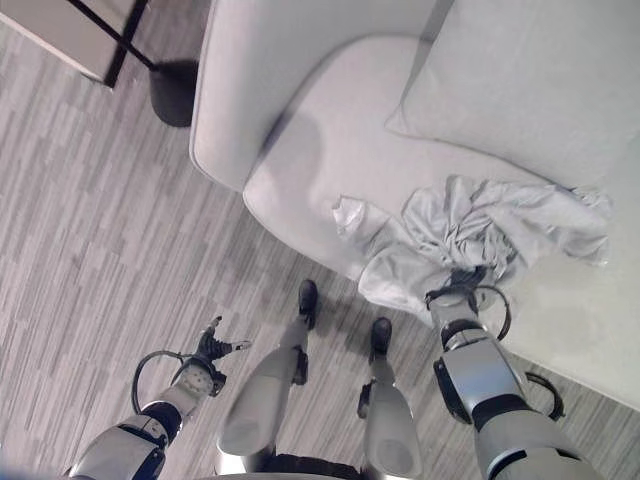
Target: Hang the clothes on the sofa on the clothes rack.
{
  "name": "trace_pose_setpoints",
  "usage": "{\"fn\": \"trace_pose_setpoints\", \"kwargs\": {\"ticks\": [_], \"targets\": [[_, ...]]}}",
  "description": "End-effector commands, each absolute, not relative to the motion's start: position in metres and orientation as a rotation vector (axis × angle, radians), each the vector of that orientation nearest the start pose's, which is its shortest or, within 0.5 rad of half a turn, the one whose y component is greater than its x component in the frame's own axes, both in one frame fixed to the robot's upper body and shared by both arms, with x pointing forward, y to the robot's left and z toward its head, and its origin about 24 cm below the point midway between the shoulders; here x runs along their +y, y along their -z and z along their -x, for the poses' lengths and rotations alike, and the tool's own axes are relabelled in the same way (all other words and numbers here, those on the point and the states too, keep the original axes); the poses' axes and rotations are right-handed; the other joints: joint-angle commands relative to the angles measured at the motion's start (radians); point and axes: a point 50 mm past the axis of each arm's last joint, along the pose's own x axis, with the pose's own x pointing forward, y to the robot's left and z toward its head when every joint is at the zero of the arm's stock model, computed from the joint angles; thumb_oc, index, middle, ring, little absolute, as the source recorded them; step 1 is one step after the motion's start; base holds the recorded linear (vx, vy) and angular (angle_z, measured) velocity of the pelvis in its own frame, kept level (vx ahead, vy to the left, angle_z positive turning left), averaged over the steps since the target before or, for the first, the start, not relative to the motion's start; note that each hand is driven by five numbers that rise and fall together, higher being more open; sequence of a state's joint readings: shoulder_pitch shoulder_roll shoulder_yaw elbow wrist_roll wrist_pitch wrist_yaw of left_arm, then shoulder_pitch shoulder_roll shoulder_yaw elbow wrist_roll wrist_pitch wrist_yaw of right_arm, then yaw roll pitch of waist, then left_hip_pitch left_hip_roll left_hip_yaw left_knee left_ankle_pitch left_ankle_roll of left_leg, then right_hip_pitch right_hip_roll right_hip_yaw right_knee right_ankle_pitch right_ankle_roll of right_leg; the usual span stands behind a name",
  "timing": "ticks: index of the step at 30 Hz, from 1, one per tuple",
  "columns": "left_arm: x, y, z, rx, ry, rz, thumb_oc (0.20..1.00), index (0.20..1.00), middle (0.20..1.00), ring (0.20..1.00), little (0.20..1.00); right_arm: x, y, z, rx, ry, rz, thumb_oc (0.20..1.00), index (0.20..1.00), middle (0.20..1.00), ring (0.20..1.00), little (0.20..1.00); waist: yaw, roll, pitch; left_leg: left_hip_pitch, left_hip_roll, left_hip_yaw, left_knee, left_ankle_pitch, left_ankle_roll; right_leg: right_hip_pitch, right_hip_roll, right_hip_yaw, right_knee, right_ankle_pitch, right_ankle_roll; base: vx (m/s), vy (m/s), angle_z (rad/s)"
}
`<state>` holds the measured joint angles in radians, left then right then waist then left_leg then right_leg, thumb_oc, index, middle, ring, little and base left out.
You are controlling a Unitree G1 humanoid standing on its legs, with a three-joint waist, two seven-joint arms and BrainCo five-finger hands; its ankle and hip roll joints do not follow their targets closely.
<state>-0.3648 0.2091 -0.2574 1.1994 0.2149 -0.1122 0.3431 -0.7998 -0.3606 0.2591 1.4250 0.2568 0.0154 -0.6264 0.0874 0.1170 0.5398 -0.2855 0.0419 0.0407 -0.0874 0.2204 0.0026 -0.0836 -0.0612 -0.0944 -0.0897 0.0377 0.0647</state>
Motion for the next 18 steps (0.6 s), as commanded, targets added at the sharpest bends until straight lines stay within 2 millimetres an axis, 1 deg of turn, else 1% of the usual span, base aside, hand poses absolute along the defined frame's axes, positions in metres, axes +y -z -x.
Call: {"fn": "trace_pose_setpoints", "kwargs": {"ticks": [1,2,3,4,5,8,9,10,11,12,13,14,15,16,17,18], "targets": [[0.198,0.104,-0.237,0.713,-0.079,-0.651,1.000,1.000,1.000,1.000,1.000,-0.268,-0.015,-0.334,0.446,0.684,0.527,0.200,0.200,0.200,0.200,0.200,-0.029,0.004,-0.036,0.066,0.045,-0.042,0.000,-0.152,-0.071,0.024,-0.092,0.054,0.002,-0.023,-0.023,0.03,-0.019,-0.04],[0.199,0.106,-0.234,0.722,-0.081,-0.648,1.000,1.000,1.000,1.000,1.000,-0.267,-0.023,-0.338,0.388,0.662,0.555,0.200,0.200,0.200,0.200,0.200,-0.032,0.000,-0.049,0.078,0.042,-0.042,0.000,-0.154,-0.070,0.032,-0.088,0.053,0.002,-0.028,-0.025,0.04,-0.033,-0.08],[0.200,0.107,-0.232,0.733,-0.086,-0.646,1.000,1.000,1.000,1.000,1.000,-0.267,-0.037,-0.345,0.303,0.646,0.586,0.200,0.200,0.200,0.200,0.200,-0.037,-0.007,-0.066,0.090,0.039,-0.040,0.000,-0.156,-0.067,0.042,-0.083,0.054,0.002,-0.032,-0.026,0.03,-0.051,-0.09],[0.202,0.110,-0.227,0.751,-0.093,-0.634,1.000,1.000,1.000,1.000,1.000,-0.277,-0.063,-0.349,0.172,0.642,0.698,0.200,0.200,0.200,0.200,0.200,-0.044,-0.015,-0.098,0.110,0.038,-0.035,0.000,-0.153,-0.061,0.055,-0.078,0.053,0.002,-0.033,-0.030,0.05,-0.040,-0.09],[0.202,0.111,-0.226,0.753,-0.091,-0.634,1.000,1.000,1.000,1.000,1.000,-0.278,-0.063,-0.348,0.174,0.643,0.700,0.200,0.200,0.200,0.200,0.200,-0.043,-0.015,-0.099,0.114,0.037,-0.035,0.000,-0.159,-0.062,0.059,-0.079,0.052,0.002,-0.039,-0.030,0.05,-0.038,-0.09],[0.204,0.115,-0.219,0.779,-0.110,-0.605,1.000,1.000,1.000,1.000,1.000,-0.295,-0.111,-0.351,-0.035,0.695,0.834,0.200,0.200,0.200,0.200,0.200,-0.050,-0.026,-0.148,0.144,0.032,-0.026,0.000,-0.154,-0.053,0.087,-0.073,0.052,0.002,-0.039,-0.034,0.03,-0.034,-0.09],[0.204,0.115,-0.218,0.780,-0.109,-0.605,1.000,1.000,1.000,1.000,1.000,-0.295,-0.111,-0.350,-0.033,0.695,0.836,0.200,0.200,0.200,0.200,0.200,-0.049,-0.025,-0.148,0.146,0.032,-0.026,0.000,-0.154,-0.053,0.088,-0.073,0.052,0.002,-0.039,-0.033,0.02,-0.041,-0.10],[0.206,0.115,-0.216,0.777,-0.139,-0.559,1.000,1.000,1.000,1.000,1.000,-0.299,-0.138,-0.352,-0.137,0.715,0.888,0.200,0.200,0.200,0.200,0.200,-0.045,-0.030,-0.192,0.168,0.030,-0.020,0.000,-0.154,-0.047,0.113,-0.074,0.049,0.002,-0.039,-0.036,0.03,-0.026,-0.06],[0.206,0.115,-0.216,0.777,-0.139,-0.559,1.000,1.000,1.000,1.000,1.000,-0.299,-0.138,-0.352,-0.136,0.715,0.889,0.200,0.200,0.200,0.200,0.200,-0.044,-0.030,-0.192,0.169,0.030,-0.020,0.000,-0.154,-0.047,0.114,-0.074,0.049,0.002,-0.039,-0.036,0.07,-0.052,0.01],[0.209,0.114,-0.215,0.767,-0.162,-0.528,1.000,1.000,1.000,1.000,1.000,-0.298,-0.163,-0.353,-0.232,0.721,0.918,0.200,0.200,0.200,0.200,0.200,-0.040,-0.038,-0.233,0.189,0.028,-0.015,0.000,-0.154,-0.043,0.135,-0.074,0.047,0.002,-0.033,-0.036,0.04,-0.035,0.00],[0.210,0.112,-0.216,0.754,-0.172,-0.516,1.000,1.000,1.000,1.000,1.000,-0.295,-0.174,-0.354,-0.273,0.722,0.919,0.200,0.200,0.200,0.200,0.200,-0.037,-0.040,-0.251,0.199,0.027,-0.014,0.000,-0.153,-0.041,0.145,-0.075,0.046,0.002,-0.030,-0.035,0.04,-0.035,-0.01],[0.210,0.112,-0.216,0.755,-0.172,-0.517,1.000,1.000,1.000,1.000,1.000,-0.295,-0.173,-0.354,-0.272,0.722,0.919,0.200,0.200,0.200,0.200,0.200,-0.037,-0.040,-0.250,0.199,0.027,-0.014,0.000,-0.153,-0.041,0.146,-0.075,0.046,0.002,-0.030,-0.035,0.01,-0.028,-0.04],[0.212,0.105,-0.221,0.707,-0.203,-0.481,1.000,1.000,1.000,1.000,1.000,-0.284,-0.196,-0.355,-0.369,0.710,0.893,0.200,0.200,0.200,0.200,0.200,-0.032,-0.045,-0.287,0.217,0.028,-0.015,0.000,-0.153,-0.038,0.165,-0.074,0.046,0.002,-0.023,-0.033,-0.01,-0.031,-0.04],[0.213,0.101,-0.225,0.678,-0.219,-0.466,1.000,1.000,1.000,1.000,1.000,-0.277,-0.209,-0.357,-0.422,0.706,0.868,0.200,0.200,0.200,0.200,0.200,-0.028,-0.049,-0.307,0.225,0.027,-0.016,0.000,-0.152,-0.038,0.176,-0.073,0.045,0.002,-0.020,-0.032,0.01,-0.034,0.00],[0.212,0.100,-0.225,0.669,-0.222,-0.446,1.000,1.000,1.000,1.000,1.000,-0.271,-0.215,-0.357,-0.449,0.695,0.852,0.200,0.200,0.200,0.200,0.200,-0.029,-0.052,-0.320,0.232,0.026,-0.017,0.000,-0.153,-0.037,0.183,-0.073,0.047,0.002,-0.018,-0.031,0.00,0.000,0.00],[0.213,0.096,-0.227,0.647,-0.235,-0.439,1.000,1.000,1.000,1.000,1.000,-0.264,-0.225,-0.357,-0.489,0.685,0.824,0.200,0.200,0.200,0.200,0.200,-0.025,-0.056,-0.338,0.239,0.025,-0.018,0.000,-0.153,-0.037,0.192,-0.072,0.047,0.002,-0.014,-0.030,0.04,-0.015,0.03]]}}
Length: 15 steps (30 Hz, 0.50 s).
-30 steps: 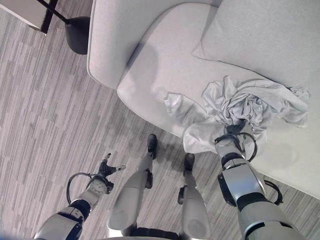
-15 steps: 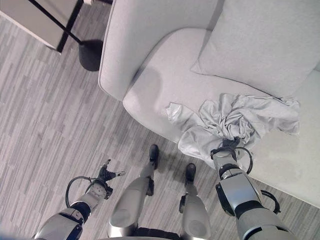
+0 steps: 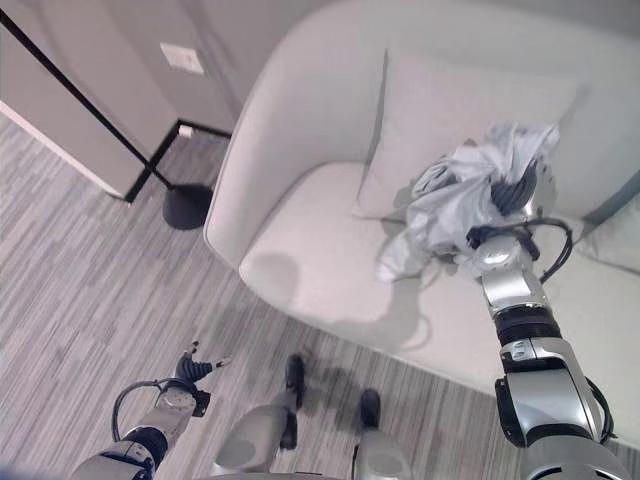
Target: Hang the clothes on the sofa on the clothes rack.
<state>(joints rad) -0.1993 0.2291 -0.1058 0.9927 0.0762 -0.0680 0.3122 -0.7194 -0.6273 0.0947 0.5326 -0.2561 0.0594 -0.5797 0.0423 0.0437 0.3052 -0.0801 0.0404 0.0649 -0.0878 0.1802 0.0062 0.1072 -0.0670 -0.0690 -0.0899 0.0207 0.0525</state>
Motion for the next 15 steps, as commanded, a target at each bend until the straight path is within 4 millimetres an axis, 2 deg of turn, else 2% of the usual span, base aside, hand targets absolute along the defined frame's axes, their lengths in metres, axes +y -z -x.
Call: {"fn": "trace_pose_setpoints", "kwargs": {"ticks": [1,2,4,5,7,10,11,12,13,14,15], "targets": [[0.212,0.095,-0.227,0.640,-0.247,-0.403,1.000,1.000,1.000,1.000,1.000,-0.251,-0.242,-0.360,-0.551,0.662,0.799,0.200,0.200,0.200,0.200,0.200,0.023,0.010,-0.134,0.045,0.027,-0.043,0.001,-0.114,-0.040,0.015,-0.066,0.023,0.003,0.009,-0.014,0.00,0.000,0.00],[0.213,0.095,-0.227,0.640,-0.249,-0.402,1.000,1.000,1.000,1.000,1.000,-0.250,-0.242,-0.360,-0.551,0.660,0.800,0.200,0.200,0.200,0.200,0.200,0.021,0.010,-0.133,0.046,0.026,-0.043,0.001,-0.114,-0.040,0.015,-0.066,0.023,0.003,0.009,-0.014,0.00,0.000,0.00],[0.214,0.090,-0.228,0.603,-0.256,-0.402,1.000,1.000,1.000,1.000,1.000,-0.231,-0.266,-0.362,-0.635,0.618,0.751,0.200,0.200,0.200,0.200,0.200,0.022,0.002,-0.167,0.057,0.027,-0.042,0.001,-0.114,-0.040,0.030,-0.064,0.024,0.003,0.017,-0.008,0.00,0.000,0.00],[0.215,0.090,-0.228,0.604,-0.258,-0.401,1.000,1.000,1.000,1.000,1.000,-0.230,-0.267,-0.362,-0.635,0.616,0.750,0.200,0.200,0.200,0.200,0.200,0.020,0.002,-0.166,0.058,0.027,-0.041,0.001,-0.114,-0.040,0.031,-0.064,0.025,0.003,0.017,-0.008,0.00,0.000,0.00],[0.218,0.082,-0.233,0.563,-0.274,-0.423,1.000,1.000,1.000,1.000,1.000,-0.213,-0.279,-0.362,-0.680,0.555,0.691,0.200,0.200,0.200,0.200,0.200,0.017,-0.004,-0.182,0.064,0.030,-0.040,0.001,-0.114,-0.041,0.041,-0.062,0.027,0.003,0.022,-0.004,0.00,0.000,0.00],[0.233,0.061,-0.251,0.462,-0.301,-0.578,1.000,1.000,1.000,1.000,1.000,-0.190,-0.289,-0.356,-0.743,0.460,0.614,0.200,0.200,0.200,0.200,0.200,0.013,-0.029,-0.188,0.071,0.029,-0.041,0.001,-0.114,-0.043,0.052,-0.059,0.032,0.003,0.032,-0.003,-0.02,-0.015,-0.01],[0.240,0.048,-0.262,0.412,-0.325,-0.642,1.000,1.000,1.000,1.000,1.000,-0.169,-0.295,-0.351,-0.787,0.367,0.566,0.200,0.200,0.200,0.200,0.200,0.007,-0.042,-0.193,0.075,0.031,-0.040,0.001,-0.115,-0.046,0.054,-0.056,0.036,0.003,0.037,-0.003,-0.05,-0.039,-0.03],[0.241,0.048,-0.263,0.409,-0.328,-0.644,1.000,1.000,1.000,1.000,1.000,-0.169,-0.296,-0.351,-0.787,0.367,0.563,0.200,0.200,0.200,0.200,0.200,0.005,-0.045,-0.190,0.076,0.030,-0.041,0.001,-0.115,-0.046,0.056,-0.056,0.036,0.003,0.036,-0.003,-0.04,-0.036,-0.02],[0.244,0.041,-0.269,0.384,-0.340,-0.665,1.000,1.000,1.000,1.000,1.000,-0.159,-0.297,-0.347,-0.811,0.320,0.539,0.200,0.200,0.200,0.200,0.200,0.001,-0.052,-0.192,0.078,0.030,-0.040,0.001,-0.116,-0.047,0.057,-0.054,0.038,0.003,0.038,-0.004,-0.02,-0.033,-0.02],[0.251,0.020,-0.284,0.296,-0.364,-0.710,1.000,1.000,1.000,1.000,1.000,-0.143,-0.303,-0.338,-0.860,0.228,0.490,0.200,0.200,0.200,0.200,0.200,-0.007,-0.064,-0.197,0.081,0.032,-0.040,0.001,-0.118,-0.050,0.057,-0.053,0.040,0.003,0.042,-0.003,-0.02,-0.032,-0.01],[0.251,0.019,-0.284,0.295,-0.365,-0.711,1.000,1.000,1.000,1.000,1.000,-0.143,-0.303,-0.338,-0.859,0.228,0.488,0.200,0.200,0.200,0.200,0.200,-0.007,-0.065,-0.196,0.081,0.032,-0.040,0.001,-0.118,-0.050,0.058,-0.053,0.039,0.003,0.042,-0.003,0.00,0.000,0.00]]}}
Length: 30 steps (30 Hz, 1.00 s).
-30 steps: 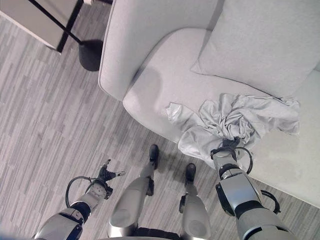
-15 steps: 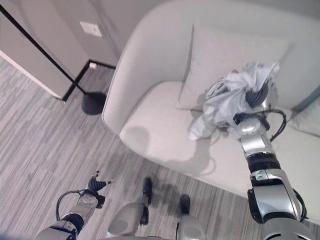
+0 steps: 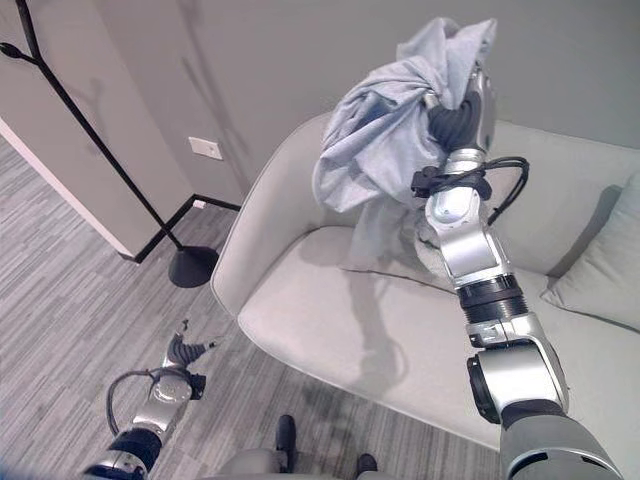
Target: Hang the clothes on the sofa on the clothes rack.
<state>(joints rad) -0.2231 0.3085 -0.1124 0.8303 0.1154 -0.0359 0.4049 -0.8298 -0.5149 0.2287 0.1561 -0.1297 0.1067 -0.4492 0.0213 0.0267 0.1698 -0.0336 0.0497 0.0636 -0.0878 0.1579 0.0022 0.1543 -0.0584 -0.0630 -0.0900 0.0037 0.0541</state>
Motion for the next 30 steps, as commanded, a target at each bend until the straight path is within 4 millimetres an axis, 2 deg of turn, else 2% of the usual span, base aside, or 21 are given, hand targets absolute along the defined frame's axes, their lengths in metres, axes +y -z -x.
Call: {"fn": "trace_pose_setpoints", "kwargs": {"ticks": [1,2,3,4,5,7,8,9,10,12,13,14,16,17,18,19,22,24,25,28,30], "targets": [[0.251,0.019,-0.284,0.295,-0.365,-0.711,1.000,1.000,1.000,1.000,1.000,-0.143,-0.303,-0.338,-0.859,0.228,0.488,0.200,0.200,0.200,0.200,0.200,0.013,-0.048,-0.061,0.035,0.023,-0.039,0.001,-0.096,-0.046,0.011,-0.061,0.033,0.003,0.059,-0.005,0.00,0.000,0.00],[0.251,0.019,-0.284,0.295,-0.365,-0.711,1.000,1.000,1.000,1.000,1.000,-0.143,-0.303,-0.338,-0.859,0.228,0.488,0.200,0.200,0.200,0.200,0.200,0.013,-0.048,-0.061,0.035,0.023,-0.039,0.001,-0.096,-0.046,0.011,-0.061,0.033,0.003,0.059,-0.005,0.00,0.000,0.00],[0.255,-0.001,-0.298,0.217,-0.376,-0.766,1.000,1.000,1.000,1.000,1.000,-0.121,-0.311,-0.327,-0.913,0.103,0.419,0.200,0.200,0.200,0.200,0.200,0.003,-0.060,-0.064,0.043,0.025,-0.037,0.001,-0.104,-0.049,0.013,-0.059,0.036,0.005,0.058,-0.003,-0.05,-0.011,-0.01],[0.257,-0.010,-0.307,0.199,-0.374,-0.808,1.000,1.000,1.000,1.000,1.000,-0.099,-0.319,-0.315,-0.962,-0.033,0.362,0.200,0.200,0.200,0.200,0.200,-0.011,-0.072,-0.068,0.043,0.028,-0.033,0.001,-0.100,-0.050,0.008,-0.054,0.041,0.003,0.067,0.000,-0.05,-0.011,0.01],[0.256,-0.011,-0.309,0.196,-0.375,-0.806,1.000,1.000,1.000,1.000,1.000,-0.099,-0.320,-0.314,-0.964,-0.033,0.361,0.200,0.200,0.200,0.200,0.200,-0.011,-0.071,-0.066,0.042,0.028,-0.033,0.001,-0.100,-0.050,0.006,-0.054,0.041,0.004,0.067,0.000,-0.04,-0.004,-0.04],[0.249,-0.031,-0.328,0.131,-0.352,-0.851,1.000,1.000,1.000,1.000,1.000,-0.069,-0.325,-0.293,-1.019,-0.245,0.317,0.200,0.200,0.200,0.200,0.200,-0.028,-0.086,-0.072,0.046,0.030,-0.028,0.001,-0.102,-0.051,0.002,-0.045,0.048,0.003,0.076,0.002,-0.01,-0.001,-0.08],[0.239,-0.045,-0.340,0.074,-0.326,-0.868,1.000,1.000,1.000,1.000,1.000,-0.054,-0.327,-0.281,-1.038,-0.364,0.306,0.200,0.200,0.200,0.200,0.200,-0.035,-0.092,-0.074,0.046,0.030,-0.026,0.001,-0.102,-0.052,-0.002,-0.040,0.052,0.003,0.078,0.004,0.00,0.000,0.00],[0.239,-0.045,-0.340,0.074,-0.326,-0.868,1.000,1.000,1.000,1.000,1.000,-0.054,-0.327,-0.281,-1.038,-0.364,0.307,0.200,0.200,0.200,0.200,0.200,-0.035,-0.092,-0.074,0.047,0.030,-0.026,0.001,-0.102,-0.052,-0.002,-0.040,0.053,0.003,0.078,0.004,0.00,0.000,0.00],[0.228,-0.060,-0.349,0.010,-0.301,-0.876,1.000,1.000,1.000,1.000,1.000,-0.043,-0.322,-0.272,-1.037,-0.450,0.301,0.200,0.200,0.200,0.200,0.200,-0.039,-0.099,-0.076,0.047,0.031,-0.026,0.001,-0.102,-0.053,-0.004,-0.038,0.055,0.003,0.081,0.005,0.00,0.000,0.00],[0.215,-0.071,-0.358,-0.037,-0.263,-0.893,1.000,1.000,1.000,1.000,1.000,-0.035,-0.321,-0.264,-1.038,-0.523,0.291,0.200,0.200,0.200,0.200,0.200,-0.042,-0.101,-0.076,0.047,0.031,-0.027,0.001,-0.102,-0.053,-0.006,-0.035,0.056,0.003,0.082,0.006,-0.01,-0.007,-0.08],[0.197,-0.091,-0.369,-0.127,-0.227,-0.912,1.000,1.000,1.000,1.000,1.000,-0.025,-0.314,-0.254,-1.025,-0.619,0.280,0.200,0.200,0.200,0.200,0.200,-0.045,-0.106,-0.077,0.045,0.032,-0.026,0.001,-0.102,-0.053,-0.010,-0.032,0.055,0.003,0.083,0.006,0.00,-0.010,-0.13],[0.197,-0.092,-0.369,-0.128,-0.227,-0.911,1.000,1.000,1.000,1.000,1.000,-0.025,-0.314,-0.254,-1.025,-0.618,0.281,0.200,0.200,0.200,0.200,0.200,-0.045,-0.106,-0.076,0.045,0.032,-0.027,0.001,-0.102,-0.053,-0.010,-0.032,0.055,0.003,0.083,0.006,0.00,-0.006,-0.14],[0.178,-0.113,-0.377,-0.219,-0.200,-0.909,1.000,1.000,1.000,1.000,1.000,-0.018,-0.307,-0.245,-1.009,-0.693,0.271,0.200,0.200,0.200,0.200,0.200,-0.046,-0.110,-0.076,0.044,0.033,-0.028,0.001,-0.103,-0.053,-0.012,-0.031,0.057,0.003,0.083,0.007,0.00,-0.003,-0.08],[0.178,-0.113,-0.377,-0.219,-0.200,-0.909,1.000,1.000,1.000,1.000,1.000,-0.018,-0.307,-0.245,-1.009,-0.693,0.271,0.200,0.200,0.200,0.200,0.200,-0.046,-0.110,-0.076,0.045,0.033,-0.028,0.001,-0.103,-0.053,-0.012,-0.031,0.057,0.003,0.083,0.007,0.00,-0.006,-0.03],[0.158,-0.135,-0.382,-0.315,-0.174,-0.882,1.000,1.000,1.000,1.000,1.000,-0.010,-0.295,-0.237,-0.967,-0.786,0.243,0.200,0.200,0.200,0.200,0.200,-0.046,-0.115,-0.074,0.043,0.034,-0.028,0.001,-0.103,-0.053,-0.013,-0.030,0.059,0.003,0.084,0.006,0.00,0.000,0.00],[0.145,-0.143,-0.382,-0.358,-0.149,-0.864,1.000,1.000,1.000,1.000,1.000,-0.006,-0.288,-0.230,-0.941,-0.852,0.225,0.200,0.200,0.200,0.200,0.200,-0.045,-0.116,-0.075,0.042,0.035,-0.028,0.001,-0.103,-0.053,-0.013,-0.030,0.059,0.003,0.084,0.006,0.00,0.000,0.00],[0.108,-0.157,-0.381,-0.443,-0.052,-0.804,1.000,1.000,1.000,1.000,1.000,0.003,-0.273,-0.216,-0.881,-0.976,0.176,0.200,0.200,0.200,0.200,0.200,-0.045,-0.118,-0.077,0.039,0.036,-0.031,0.001,-0.102,-0.054,-0.014,-0.032,0.057,0.003,0.084,0.005,0.00,0.000,0.00],[0.090,-0.158,-0.379,-0.460,0.005,-0.782,1.000,1.000,1.000,1.000,1.000,0.009,-0.271,-0.211,-0.864,-1.019,0.141,0.200,0.200,0.200,0.200,0.200,-0.046,-0.117,-0.077,0.038,0.036,-0.032,0.001,-0.101,-0.055,-0.013,-0.033,0.056,0.003,0.082,0.004,0.00,0.000,0.00],[0.084,-0.156,-0.378,-0.459,0.029,-0.778,0.200,0.200,0.200,0.200,0.200,0.012,-0.270,-0.209,-0.857,-1.033,0.131,0.200,0.200,0.200,0.200,0.200,-0.046,-0.116,-0.077,0.037,0.037,-0.032,0.001,-0.100,-0.055,-0.014,-0.033,0.056,0.003,0.081,0.003,0.00,0.000,0.00],[0.072,-0.144,-0.373,-0.405,0.086,-0.679,0.200,0.200,0.200,0.200,0.200,0.017,-0.267,-0.209,-0.833,-1.043,0.109,0.200,0.200,0.200,0.200,0.200,-0.045,-0.110,-0.078,0.035,0.039,-0.034,0.001,-0.098,-0.056,-0.012,-0.034,0.054,0.003,0.079,0.003,0.00,0.000,0.00],[0.075,-0.143,-0.371,-0.395,0.074,-0.645,0.200,0.200,0.200,0.200,0.200,0.016,-0.267,-0.210,-0.831,-1.032,0.098,0.200,0.200,0.200,0.200,0.200,-0.044,-0.108,-0.080,0.041,0.040,-0.034,0.001,-0.105,-0.057,-0.007,-0.034,0.055,0.003,0.073,0.003,0.02,-0.012,0.00]]}}
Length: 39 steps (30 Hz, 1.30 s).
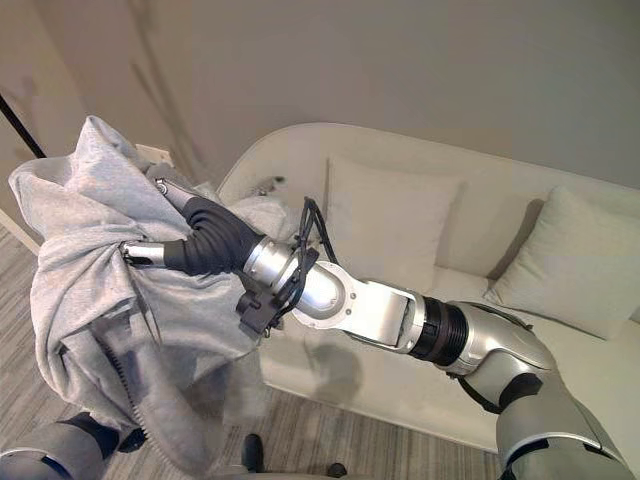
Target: Hang the clothes on the sofa on the clothes rack.
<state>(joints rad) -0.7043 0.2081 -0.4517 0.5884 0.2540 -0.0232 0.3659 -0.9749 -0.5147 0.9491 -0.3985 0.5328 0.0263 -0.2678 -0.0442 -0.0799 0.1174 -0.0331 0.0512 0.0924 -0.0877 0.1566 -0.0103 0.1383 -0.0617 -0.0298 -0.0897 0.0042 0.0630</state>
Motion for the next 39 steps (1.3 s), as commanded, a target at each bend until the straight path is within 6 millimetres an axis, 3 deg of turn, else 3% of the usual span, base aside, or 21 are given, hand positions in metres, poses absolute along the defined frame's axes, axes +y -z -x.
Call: {"fn": "trace_pose_setpoints", "kwargs": {"ticks": [1,2,5,9,10,12,14,15,17,19,21,22,23,24,25,26,30,32,36,38,39], "targets": [[0.075,-0.143,-0.371,-0.395,0.074,-0.645,0.200,0.200,0.200,0.200,0.200,0.016,-0.267,-0.210,-0.831,-1.032,0.098,0.200,0.200,0.200,0.200,0.200,0.021,-0.001,-0.027,0.041,0.038,-0.063,0.000,-0.105,-0.044,0.010,-0.031,0.021,0.002,0.072,-0.006,0.01,-0.035,-0.01],[0.094,-0.132,-0.367,-0.335,0.016,-0.571,0.200,0.200,0.200,0.200,0.200,0.009,-0.265,-0.218,-0.820,-0.981,0.100,0.200,0.200,0.200,0.200,0.200,0.024,0.005,-0.033,0.043,0.040,-0.064,0.000,-0.101,-0.043,0.010,-0.031,0.024,0.002,0.078,-0.006,0.01,-0.035,-0.02],[0.107,-0.126,-0.363,-0.306,-0.025,-0.521,0.200,0.200,0.200,0.200,0.200,0.003,-0.263,-0.219,-0.814,-0.962,0.102,0.200,0.200,0.200,0.200,0.200,0.025,0.010,-0.040,0.045,0.042,-0.065,0.000,-0.101,-0.042,0.014,-0.030,0.024,0.002,0.078,-0.007,0.00,-0.027,-0.01],[0.165,-0.112,-0.335,-0.270,-0.209,-0.487,0.200,0.200,0.200,0.200,0.200,-0.016,-0.253,-0.220,-0.786,-0.945,0.130,0.200,0.200,0.200,0.200,0.200,0.043,0.025,-0.056,0.047,0.047,-0.074,0.000,-0.098,-0.040,0.020,-0.022,0.025,0.009,0.073,-0.008,0.01,-0.055,0.01],[0.166,-0.112,-0.334,-0.267,-0.209,-0.488,0.200,0.200,0.200,0.200,0.200,-0.016,-0.252,-0.220,-0.784,-0.945,0.129,0.200,0.200,0.200,0.200,0.200,0.042,0.025,-0.058,0.047,0.047,-0.074,0.000,-0.098,-0.040,0.020,-0.022,0.025,0.009,0.073,-0.008,0.01,-0.036,0.04],[0.215,-0.107,-0.304,-0.256,-0.383,-0.549,0.200,0.200,0.200,0.200,0.200,-0.028,-0.249,-0.221,-0.770,-0.930,0.152,0.200,0.200,0.200,0.200,0.200,0.067,0.033,-0.051,0.033,0.044,-0.085,0.000,-0.086,-0.040,0.018,-0.011,0.028,0.010,0.065,-0.012,-0.01,-0.044,0.05],[0.243,-0.105,-0.283,-0.236,-0.493,-0.584,0.200,0.200,0.200,0.200,0.200,-0.035,-0.245,-0.225,-0.749,-0.910,0.159,0.200,0.200,0.200,0.200,0.200,0.089,0.040,-0.042,0.013,0.037,-0.091,0.000,-0.074,-0.040,0.017,-0.002,0.028,0.006,0.054,-0.016,-0.03,-0.018,0.02],[0.244,-0.104,-0.282,-0.233,-0.493,-0.585,0.200,0.200,0.200,0.200,0.200,-0.035,-0.245,-0.225,-0.747,-0.911,0.158,0.200,0.200,0.200,0.200,0.200,0.087,0.039,-0.045,0.015,0.037,-0.091,0.000,-0.080,-0.040,0.019,-0.003,0.027,0.005,0.049,-0.016,-0.07,-0.016,0.02],[0.279,-0.113,-0.262,-0.244,-0.663,-0.649,0.200,0.200,0.200,0.200,0.200,-0.046,-0.248,-0.234,-0.754,-0.848,0.167,0.200,0.200,0.200,0.200,0.200,0.127,0.034,0.002,-0.056,0.010,-0.043,0.000,-0.102,-0.054,0.020,-0.014,0.002,0.002,0.039,-0.015,-0.15,-0.033,0.15],[0.290,-0.120,-0.257,-0.258,-0.714,-0.664,0.200,0.200,0.200,0.200,0.200,-0.050,-0.250,-0.239,-0.755,-0.809,0.164,0.200,0.200,0.200,0.200,0.200,0.136,0.025,0.023,-0.052,0.007,-0.017,0.000,-0.097,-0.057,0.018,-0.021,-0.008,0.002,0.049,-0.014,-0.16,0.008,0.41],[0.308,-0.133,-0.239,-0.284,-0.796,-0.718,0.200,0.200,0.200,0.200,0.200,-0.061,-0.238,-0.249,-0.681,-0.765,0.153,0.200,0.200,0.200,0.200,0.200,0.144,0.033,0.033,0.009,0.034,0.012,0.000,-0.104,-0.064,0.016,-0.029,-0.036,0.002,0.059,-0.016,-0.10,0.085,0.47],[0.322,-0.149,-0.225,-0.330,-0.880,-0.766,0.200,0.200,0.200,0.200,0.200,-0.070,-0.229,-0.250,-0.632,-0.766,0.174,0.200,0.200,0.200,0.200,0.200,0.143,0.032,0.020,0.083,0.087,0.017,0.000,-0.124,-0.067,-0.001,-0.056,-0.061,0.003,0.074,-0.007,-0.05,0.084,0.40],[0.322,-0.149,-0.225,-0.328,-0.880,-0.767,0.200,0.200,0.200,0.200,0.200,-0.070,-0.228,-0.250,-0.630,-0.768,0.172,0.200,0.200,0.200,0.200,0.200,0.141,0.033,0.021,0.087,0.089,0.016,0.000,-0.128,-0.068,0.003,-0.054,-0.062,0.003,0.072,-0.007,-0.14,0.138,0.42],[0.328,-0.157,-0.220,-0.349,-0.927,-0.785,0.200,0.200,0.200,0.200,0.200,-0.073,-0.227,-0.249,-0.626,-0.767,0.180,0.200,0.200,0.200,0.200,0.200,0.129,0.029,0.016,0.126,0.136,0.024,0.000,-0.129,-0.069,-0.014,-0.071,-0.075,0.006,0.084,0.000,-0.14,0.212,0.25],[0.340,-0.170,-0.212,-0.375,-0.992,-0.832,0.200,0.200,0.200,0.200,0.200,-0.076,-0.222,-0.246,-0.606,-0.788,0.237,0.200,0.200,0.200,0.200,0.200,0.099,0.022,0.008,0.200,0.232,0.036,0.000,-0.106,-0.069,-0.050,-0.102,-0.085,0.016,0.101,0.014,-0.15,0.208,0.14],[0.341,-0.169,-0.212,-0.374,-0.993,-0.833,0.200,0.200,0.200,0.200,0.200,-0.076,-0.222,-0.246,-0.605,-0.790,0.236,0.200,0.200,0.200,0.200,0.200,0.096,0.025,0.008,0.201,0.236,0.034,0.000,-0.107,-0.071,-0.048,-0.098,-0.087,0.018,0.100,0.013,-0.13,0.254,0.16],[0.354,-0.188,-0.209,-0.420,-1.081,-0.861,0.200,0.200,0.200,0.200,0.200,-0.088,-0.231,-0.238,-0.714,-0.765,0.481,0.200,0.200,0.200,0.200,0.200,0.056,0.007,0.005,0.231,0.402,0.024,0.000,-0.028,-0.082,-0.071,-0.167,-0.099,0.029,0.111,0.035,-0.13,0.357,0.34],[0.351,-0.195,-0.214,-0.455,-1.082,-0.862,0.200,0.200,0.200,0.200,0.200,-0.094,-0.236,-0.236,-0.769,-0.726,0.549,0.200,0.200,0.200,0.200,0.200,0.055,-0.004,0.009,0.209,0.435,0.026,0.000,-0.029,-0.096,-0.054,-0.202,-0.110,0.015,0.112,0.040,-0.09,0.376,0.32],[0.349,-0.202,-0.223,-0.482,-1.055,-0.903,0.200,0.200,0.200,0.200,0.200,-0.102,-0.242,-0.235,-0.834,-0.646,0.600,0.200,0.200,0.200,0.200,0.200,0.062,0.005,0.012,0.218,0.409,-0.005,0.000,-0.027,-0.120,-0.049,-0.272,-0.106,0.002,0.136,0.039,-0.11,0.579,0.67],[0.339,-0.205,-0.229,-0.524,-1.024,-0.869,0.200,0.200,0.200,0.200,0.200,-0.110,-0.240,-0.235,-0.830,-0.603,0.624,0.200,0.200,0.200,0.200,0.200,0.051,0.023,0.005,0.232,0.365,0.026,0.021,-0.034,-0.139,-0.064,-0.337,-0.117,0.002,0.138,0.036,-0.15,0.806,0.18],[0.331,-0.212,-0.239,-0.565,-0.971,-0.897,0.200,0.200,0.200,0.200,0.200,-0.116,-0.240,-0.241,-0.833,-0.535,0.647,0.200,0.200,0.200,0.200,0.200,0.050,0.042,0.031,0.214,0.299,0.041,0.088,-0.058,-0.151,-0.089,-0.398,-0.143,0.002,0.147,0.025,-0.22,0.856,0.17]]}}
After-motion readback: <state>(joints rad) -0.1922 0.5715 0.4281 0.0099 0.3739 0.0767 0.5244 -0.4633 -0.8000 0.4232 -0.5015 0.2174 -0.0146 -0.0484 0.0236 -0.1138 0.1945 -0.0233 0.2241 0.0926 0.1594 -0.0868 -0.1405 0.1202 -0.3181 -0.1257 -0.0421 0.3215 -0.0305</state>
